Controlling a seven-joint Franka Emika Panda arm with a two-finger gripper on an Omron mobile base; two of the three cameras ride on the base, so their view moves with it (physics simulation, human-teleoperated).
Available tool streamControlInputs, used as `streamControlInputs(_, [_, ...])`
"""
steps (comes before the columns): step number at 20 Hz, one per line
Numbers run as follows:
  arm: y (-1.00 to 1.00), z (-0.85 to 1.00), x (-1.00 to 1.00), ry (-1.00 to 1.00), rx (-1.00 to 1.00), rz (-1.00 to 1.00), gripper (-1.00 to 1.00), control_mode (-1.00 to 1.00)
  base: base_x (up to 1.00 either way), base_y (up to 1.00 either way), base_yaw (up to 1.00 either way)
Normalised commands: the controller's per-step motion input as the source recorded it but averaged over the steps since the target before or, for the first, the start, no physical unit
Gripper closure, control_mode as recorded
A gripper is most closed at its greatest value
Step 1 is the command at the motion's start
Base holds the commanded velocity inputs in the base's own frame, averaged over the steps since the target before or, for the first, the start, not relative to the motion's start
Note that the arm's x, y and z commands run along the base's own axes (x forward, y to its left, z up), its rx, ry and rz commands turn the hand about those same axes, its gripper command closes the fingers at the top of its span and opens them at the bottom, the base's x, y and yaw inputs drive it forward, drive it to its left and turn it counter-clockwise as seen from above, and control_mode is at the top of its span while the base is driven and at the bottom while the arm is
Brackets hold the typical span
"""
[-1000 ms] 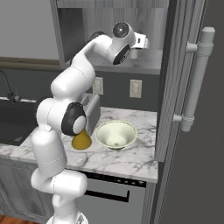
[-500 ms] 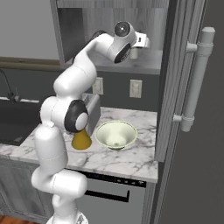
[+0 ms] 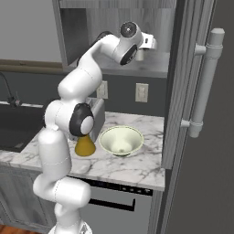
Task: Retrieve the bottle and the shaker from the cabinet and place them next to the mixing bowl on the counter. Then add garlic from the fridge to the mixing bowl.
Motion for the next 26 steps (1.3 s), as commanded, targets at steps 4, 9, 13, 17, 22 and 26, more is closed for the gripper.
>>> streamControlInputs(4, [0.0, 0.0, 0.0, 0.0, 0.0, 0.0, 1.0, -1.0, 0.0, 0.0, 0.0])
streamControlInputs(9, [0.0, 0.0, 0.0, 0.0, 0.0, 0.0, 1.0, -1.0, 0.0, 0.0, 0.0])
streamControlInputs(13, [0.0, 0.0, -0.08, -0.02, 0.0, 0.0, 1.0, -1.0, 0.0, 0.0, 0.0])
streamControlInputs(17, [0.01, 0.0, -0.5, 0.0, 0.0, 0.0, 1.0, -1.0, 0.0, 0.0, 0.0])
streamControlInputs(22, [0.07, 0.0, -0.82, 0.0, 0.0, -0.02, 1.0, -1.0, 0.0, 0.0, 0.0])
streamControlInputs(26, [0.31, 0.0, -0.97, -0.03, 0.0, -0.04, 1.0, -1.0, 0.0, 0.0, 0.0])
